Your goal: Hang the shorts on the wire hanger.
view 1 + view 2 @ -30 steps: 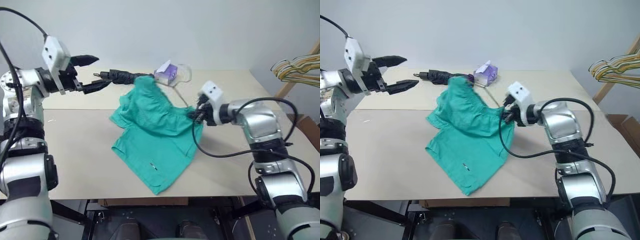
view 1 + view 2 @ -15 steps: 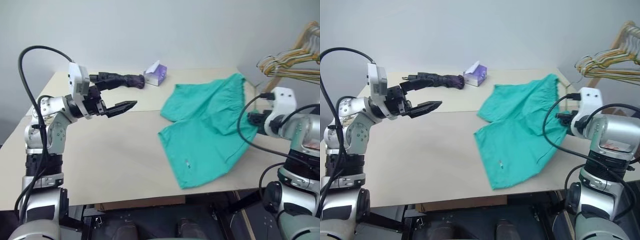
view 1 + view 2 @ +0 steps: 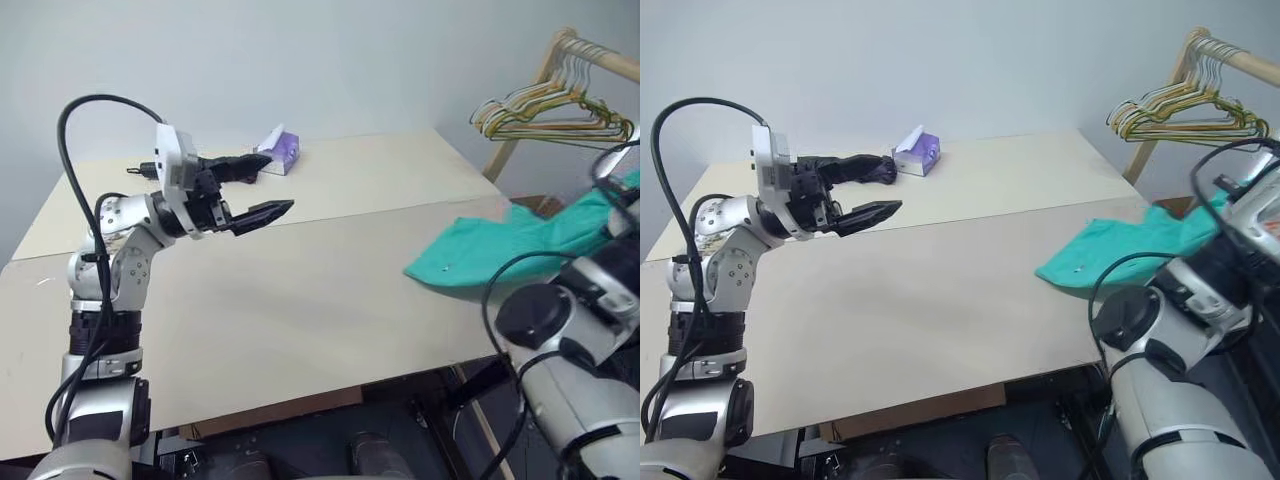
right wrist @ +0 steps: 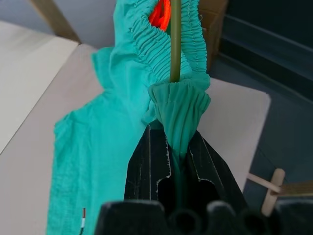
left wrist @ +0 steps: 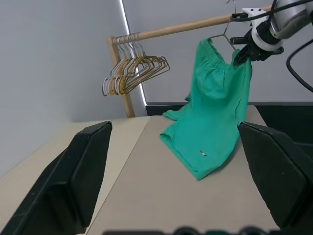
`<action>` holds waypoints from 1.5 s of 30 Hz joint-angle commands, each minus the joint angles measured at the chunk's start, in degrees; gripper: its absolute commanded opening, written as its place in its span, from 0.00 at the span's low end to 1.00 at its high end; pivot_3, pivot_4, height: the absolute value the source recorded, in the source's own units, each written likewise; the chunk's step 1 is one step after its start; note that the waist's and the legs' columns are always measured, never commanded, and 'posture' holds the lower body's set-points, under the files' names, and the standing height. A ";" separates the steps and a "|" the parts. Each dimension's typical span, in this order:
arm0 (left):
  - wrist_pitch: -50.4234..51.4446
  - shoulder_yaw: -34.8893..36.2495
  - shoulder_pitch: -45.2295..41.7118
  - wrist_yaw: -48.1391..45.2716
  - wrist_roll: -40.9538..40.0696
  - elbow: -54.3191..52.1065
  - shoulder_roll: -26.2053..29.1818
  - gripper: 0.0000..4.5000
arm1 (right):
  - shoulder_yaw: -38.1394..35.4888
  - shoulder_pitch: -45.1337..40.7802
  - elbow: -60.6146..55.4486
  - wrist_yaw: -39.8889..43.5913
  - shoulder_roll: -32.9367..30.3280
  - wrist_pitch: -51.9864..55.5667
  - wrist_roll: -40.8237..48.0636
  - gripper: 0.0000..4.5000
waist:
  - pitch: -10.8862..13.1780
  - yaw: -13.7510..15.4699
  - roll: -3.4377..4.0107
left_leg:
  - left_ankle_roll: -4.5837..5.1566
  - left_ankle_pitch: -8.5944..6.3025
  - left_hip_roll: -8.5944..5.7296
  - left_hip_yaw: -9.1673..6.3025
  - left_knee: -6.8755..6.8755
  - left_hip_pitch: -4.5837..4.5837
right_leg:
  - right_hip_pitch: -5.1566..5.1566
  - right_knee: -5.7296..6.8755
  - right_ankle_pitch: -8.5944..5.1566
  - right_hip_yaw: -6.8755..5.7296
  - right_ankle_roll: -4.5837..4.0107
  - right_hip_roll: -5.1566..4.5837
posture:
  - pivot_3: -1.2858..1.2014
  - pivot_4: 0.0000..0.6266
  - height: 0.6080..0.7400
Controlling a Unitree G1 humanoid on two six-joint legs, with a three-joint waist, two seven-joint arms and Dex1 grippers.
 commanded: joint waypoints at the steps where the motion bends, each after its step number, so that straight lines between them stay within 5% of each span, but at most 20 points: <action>1: 0.91 0.99 1.15 1.08 -1.50 -3.19 0.82 0.98 | -1.71 -4.94 2.88 -0.77 -5.09 0.33 1.60 0.00 | 0.01 -0.09 0.21 | 0.00 0.00 0.00 0.01 -0.04 0.02 | 0.00 -0.01 0.00 0.02 0.00 0.00 | 0.47 0.00 1.00; 12: 1.29 1.91 1.11 0.73 -4.97 -3.95 -0.44 0.98 | -10.60 -15.85 25.43 -3.93 -20.21 -5.13 7.08 0.00 | 0.11 -0.30 0.55 | 0.07 0.03 -0.03 0.14 -0.26 0.34 | 0.19 -0.09 -0.02 0.18 0.02 0.01 | 0.46 0.00 1.00; 26: -0.10 1.93 1.58 -1.34 -9.75 -4.33 -3.76 0.98 | -15.43 -14.60 43.25 -16.37 -25.79 -20.01 16.30 0.00 | 0.28 -1.53 0.84 | 0.07 0.03 -0.04 0.17 -0.30 0.38 | 0.25 -0.14 -0.04 0.25 0.04 0.01 | 0.46 0.00 1.00; 33: -0.48 1.96 2.73 -1.75 -9.98 -5.32 -3.18 0.98 | -13.59 -11.75 47.99 -19.67 -26.70 -23.65 20.31 0.00 | 0.34 -1.75 0.92 | 0.10 0.01 -0.04 0.23 -0.42 0.94 | 0.87 -0.41 -0.06 0.28 0.07 0.00 | 0.47 0.00 1.00; 37: 0.07 3.43 2.75 -2.55 -13.02 -6.36 -3.54 0.98 | -6.52 -9.47 48.59 -17.86 -27.25 -24.25 20.46 0.00 | 0.35 -1.74 0.92 | 0.10 0.01 -0.04 0.23 -0.45 0.94 | 0.87 -0.43 -0.06 0.30 0.07 0.01 | 0.47 0.00 1.00; 45: 0.20 3.34 3.36 -2.24 -13.88 -7.40 -3.62 1.00 | -1.21 -5.63 46.75 -17.44 -27.34 -25.11 22.63 0.58 | 0.35 -1.52 0.93 | 0.10 0.01 -0.06 0.24 -0.47 0.93 | 0.88 -0.47 -0.06 0.31 0.09 0.01 | 0.47 0.00 1.00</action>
